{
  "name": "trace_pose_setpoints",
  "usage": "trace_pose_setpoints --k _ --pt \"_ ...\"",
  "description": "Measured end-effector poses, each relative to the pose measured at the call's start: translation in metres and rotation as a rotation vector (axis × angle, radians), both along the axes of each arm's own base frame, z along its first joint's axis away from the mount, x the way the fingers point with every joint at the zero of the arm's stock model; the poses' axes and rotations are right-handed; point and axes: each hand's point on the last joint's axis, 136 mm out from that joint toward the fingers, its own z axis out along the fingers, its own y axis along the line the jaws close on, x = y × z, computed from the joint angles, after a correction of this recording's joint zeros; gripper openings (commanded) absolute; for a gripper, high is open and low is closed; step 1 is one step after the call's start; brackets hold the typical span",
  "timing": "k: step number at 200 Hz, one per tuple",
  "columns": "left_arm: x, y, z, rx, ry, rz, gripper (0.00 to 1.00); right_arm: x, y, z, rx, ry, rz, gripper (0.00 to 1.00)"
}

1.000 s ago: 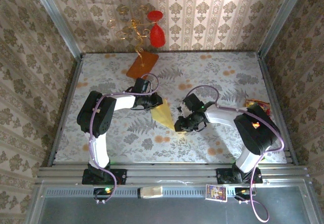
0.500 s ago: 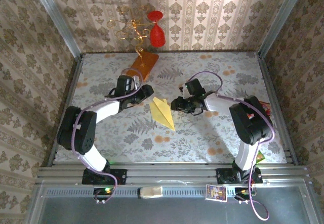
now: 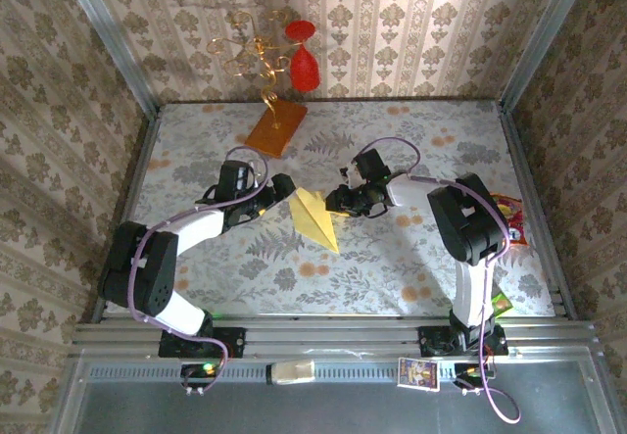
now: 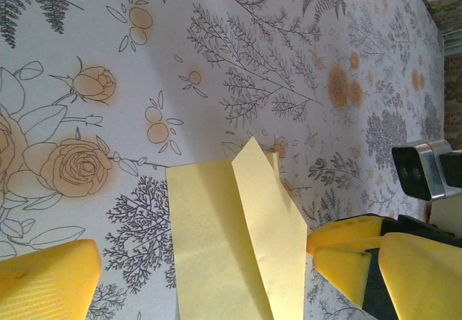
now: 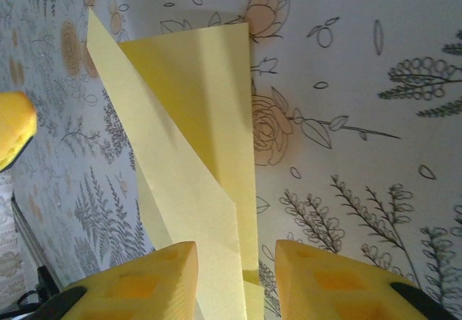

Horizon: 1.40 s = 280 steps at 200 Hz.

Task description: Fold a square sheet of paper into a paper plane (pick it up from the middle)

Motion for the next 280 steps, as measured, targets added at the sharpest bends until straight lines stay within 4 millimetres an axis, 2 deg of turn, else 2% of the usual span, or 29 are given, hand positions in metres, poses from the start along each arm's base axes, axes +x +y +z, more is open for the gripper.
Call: trace_pose_setpoints --k 45,126,161,180,194,242,280 --pt "-0.001 -0.001 0.000 0.000 0.000 -0.003 1.00 -0.002 0.006 -0.002 0.026 0.012 0.040 0.30" --pt "-0.001 -0.003 0.001 0.000 -0.006 -0.012 1.00 -0.008 0.010 -0.003 0.053 0.033 0.072 0.10" --pt "-0.003 -0.007 0.002 -0.004 -0.008 -0.021 1.00 -0.007 0.011 0.002 0.059 0.022 0.073 0.07" --pt "-0.007 -0.014 0.005 -0.010 -0.015 -0.043 1.00 -0.005 0.011 0.021 0.081 -0.020 0.066 0.06" --pt "-0.012 -0.021 0.012 -0.019 -0.028 -0.066 1.00 -0.003 0.011 0.041 0.107 -0.068 0.053 0.06" --pt "-0.024 -0.051 0.053 -0.089 -0.114 -0.159 1.00 0.016 0.003 0.115 0.239 -0.232 -0.036 0.06" --pt "-0.027 -0.071 0.082 -0.195 -0.178 -0.204 0.93 0.024 -0.004 0.136 0.312 -0.255 -0.101 0.06"
